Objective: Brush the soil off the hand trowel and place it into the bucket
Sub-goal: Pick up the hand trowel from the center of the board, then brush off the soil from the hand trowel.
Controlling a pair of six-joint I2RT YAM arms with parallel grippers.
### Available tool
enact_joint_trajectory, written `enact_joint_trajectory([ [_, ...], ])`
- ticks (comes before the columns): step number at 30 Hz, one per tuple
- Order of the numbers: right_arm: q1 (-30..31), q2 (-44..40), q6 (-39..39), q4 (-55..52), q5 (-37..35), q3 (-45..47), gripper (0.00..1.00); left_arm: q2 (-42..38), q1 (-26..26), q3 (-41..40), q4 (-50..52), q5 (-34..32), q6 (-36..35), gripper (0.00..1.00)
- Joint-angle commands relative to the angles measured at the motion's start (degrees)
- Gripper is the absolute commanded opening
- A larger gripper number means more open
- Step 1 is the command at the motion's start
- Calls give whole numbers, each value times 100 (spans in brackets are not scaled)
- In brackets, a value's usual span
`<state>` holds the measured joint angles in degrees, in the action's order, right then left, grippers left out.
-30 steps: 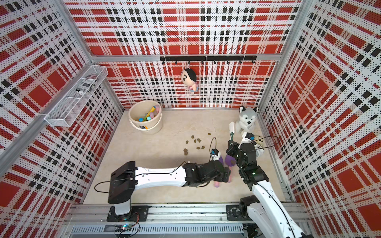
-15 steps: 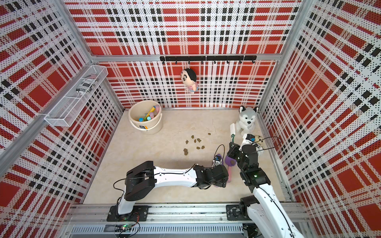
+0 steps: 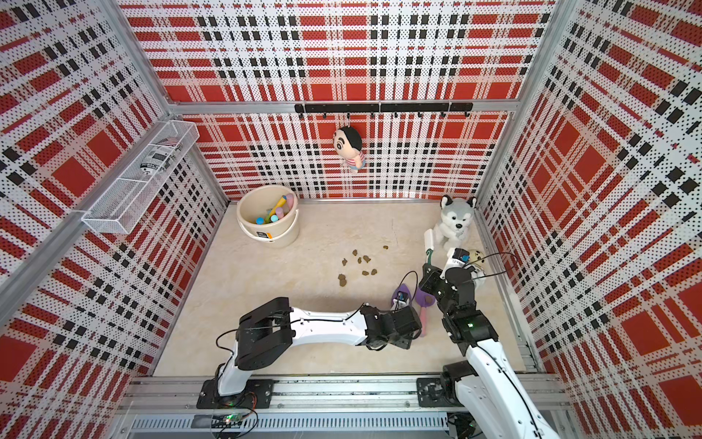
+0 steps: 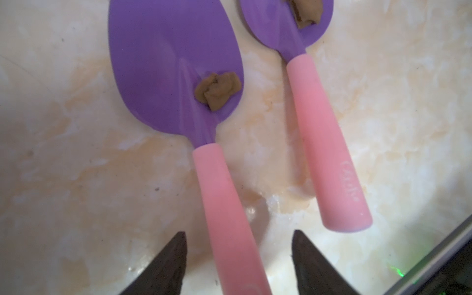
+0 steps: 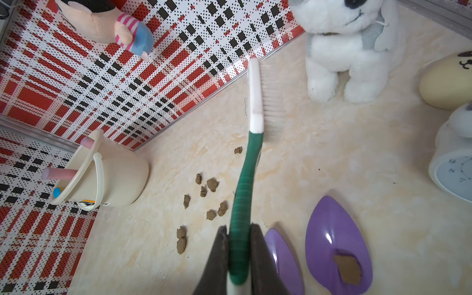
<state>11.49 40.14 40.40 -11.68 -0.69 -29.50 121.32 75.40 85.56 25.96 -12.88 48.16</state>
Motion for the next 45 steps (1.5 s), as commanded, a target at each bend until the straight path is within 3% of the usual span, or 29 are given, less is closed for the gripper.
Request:
enact_joint_trajectory([
  [1, -54, -120, -67, 52, -1, 15, 0, 111, -20, -71, 85, -16, -74, 58],
  [3, -58, -120, -64, 43, -10, -17, 0, 96, -38, -106, 122, -3, -66, 49],
  [10, -57, -112, -15, 43, -10, -41, 0, -10, -64, -250, 218, -74, -85, 47],
  [12, -59, -108, -4, 51, -10, -43, 0, -33, -73, -292, 190, -59, -131, 37],
  [22, -59, -108, 14, 14, -21, -72, 0, -319, -239, -561, 246, -74, -36, 25],
  [26, -59, -107, 25, 15, -23, -68, 0, -587, -331, -751, 301, -13, -83, 0],
  [31, -59, -77, 48, 79, 94, -54, 0, -1110, -569, -1090, 467, 187, -263, 0],
  [36, -59, 1, -252, 487, 867, 48, 0, -1950, -1103, -1613, 856, 45, -663, 0],
  [45, -50, 63, -479, 1900, 3274, 412, 0, -3879, -2634, -2995, 649, 494, -1373, 0],
])
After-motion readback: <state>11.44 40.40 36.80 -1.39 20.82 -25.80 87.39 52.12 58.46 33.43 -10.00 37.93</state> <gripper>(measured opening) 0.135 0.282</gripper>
